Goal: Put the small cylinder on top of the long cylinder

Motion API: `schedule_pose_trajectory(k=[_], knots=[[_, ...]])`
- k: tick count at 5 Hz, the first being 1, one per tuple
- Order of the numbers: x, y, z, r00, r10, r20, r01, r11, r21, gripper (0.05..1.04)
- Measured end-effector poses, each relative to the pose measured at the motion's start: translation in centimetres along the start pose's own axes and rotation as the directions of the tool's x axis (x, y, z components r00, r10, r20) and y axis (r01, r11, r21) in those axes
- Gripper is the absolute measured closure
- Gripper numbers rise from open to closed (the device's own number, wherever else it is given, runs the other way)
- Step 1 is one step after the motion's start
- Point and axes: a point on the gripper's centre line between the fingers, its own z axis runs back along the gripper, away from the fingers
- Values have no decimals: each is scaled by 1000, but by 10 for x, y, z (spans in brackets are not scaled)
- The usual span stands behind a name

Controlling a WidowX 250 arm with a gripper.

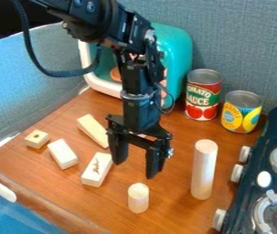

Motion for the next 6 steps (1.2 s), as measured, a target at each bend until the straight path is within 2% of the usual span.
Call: schedule_pose_trajectory(k=[1,2,4,6], knots=[[-8,1,-20,999,3,-50,-3,1000,5,83],[-16,-10,-34,994,-38,-100,41,999,28,83],[-21,-15,-42,995,-23,-94,27,999,42,83],[-13,-11,-42,999,-5,-44,7,999,53,83]])
